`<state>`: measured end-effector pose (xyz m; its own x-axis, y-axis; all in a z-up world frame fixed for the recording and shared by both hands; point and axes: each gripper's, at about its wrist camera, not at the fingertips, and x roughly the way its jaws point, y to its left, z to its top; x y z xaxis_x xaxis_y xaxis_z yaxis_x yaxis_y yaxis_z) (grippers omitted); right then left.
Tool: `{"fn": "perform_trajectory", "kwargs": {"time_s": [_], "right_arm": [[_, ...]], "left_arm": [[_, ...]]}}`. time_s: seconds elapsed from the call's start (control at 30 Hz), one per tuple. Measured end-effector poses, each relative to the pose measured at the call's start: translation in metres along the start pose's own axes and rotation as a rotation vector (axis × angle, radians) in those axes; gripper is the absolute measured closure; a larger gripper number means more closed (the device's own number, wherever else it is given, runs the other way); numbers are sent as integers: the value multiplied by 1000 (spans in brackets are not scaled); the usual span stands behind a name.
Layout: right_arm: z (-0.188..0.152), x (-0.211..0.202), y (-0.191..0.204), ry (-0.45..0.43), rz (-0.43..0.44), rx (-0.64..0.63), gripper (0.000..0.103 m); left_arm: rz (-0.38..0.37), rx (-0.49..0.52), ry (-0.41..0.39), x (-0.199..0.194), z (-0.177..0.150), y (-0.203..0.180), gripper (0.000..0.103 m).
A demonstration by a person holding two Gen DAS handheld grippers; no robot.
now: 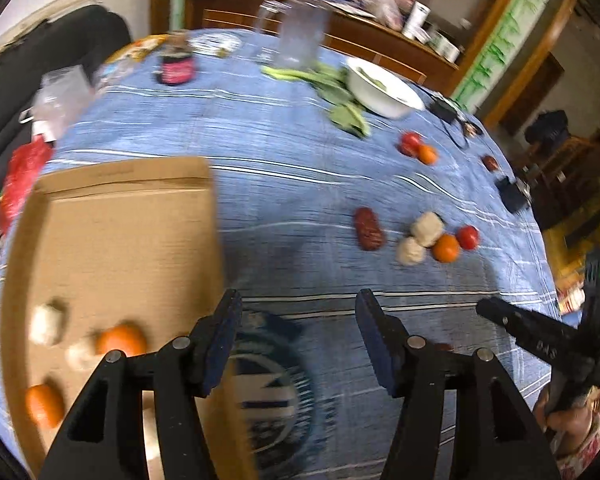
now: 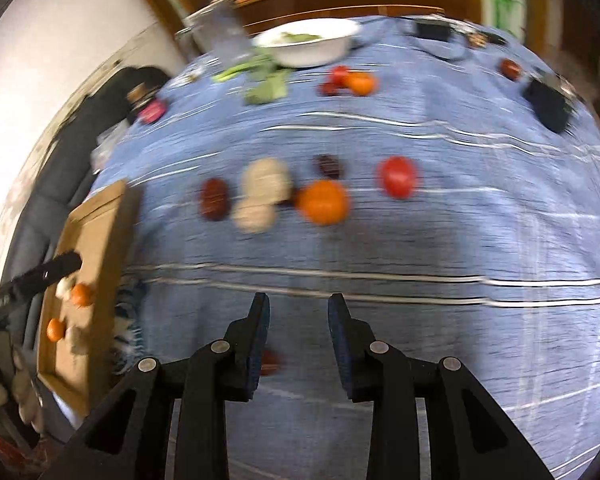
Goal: Organize fruits
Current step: 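Grasp a red date with the left gripper while the right gripper grasps a red tomato, then carry the red date toward the box with the left gripper while the right gripper carries the tomato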
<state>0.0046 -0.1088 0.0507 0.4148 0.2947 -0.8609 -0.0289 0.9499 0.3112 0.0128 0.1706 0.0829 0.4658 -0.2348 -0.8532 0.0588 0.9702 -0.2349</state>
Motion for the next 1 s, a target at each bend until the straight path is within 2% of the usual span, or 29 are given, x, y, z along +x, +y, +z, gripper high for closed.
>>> {"fn": "perform_trajectory", "kwargs": {"time_s": [0.2,0.4,0.47,0.6,0.67,0.97,1.0], "right_arm": [[32,3,-36,-36,-23,30,71],[56,20,-39,-37,-16,-13,71],[59,26,-38,-30,-18,-30,71],[62,39,-36,-20,-26,-53,71],[63,43,-37,-16,-29,-58,71],[71,52,-39,-27,-55,-64,71],[71,51,-38,-31,-56,-66,74]], "left_arm": [[-66,5,26,45,19,-33,45],[-87,-7,33,75,38,-46,51],[-82,1,35,83,41,-49,54],[-73,33,61,100,43,-56,71],[-64,38,81,109,40,-57,75],[-32,21,62,111,37,-61,77],[-32,19,63,110,37,-61,77]]}}
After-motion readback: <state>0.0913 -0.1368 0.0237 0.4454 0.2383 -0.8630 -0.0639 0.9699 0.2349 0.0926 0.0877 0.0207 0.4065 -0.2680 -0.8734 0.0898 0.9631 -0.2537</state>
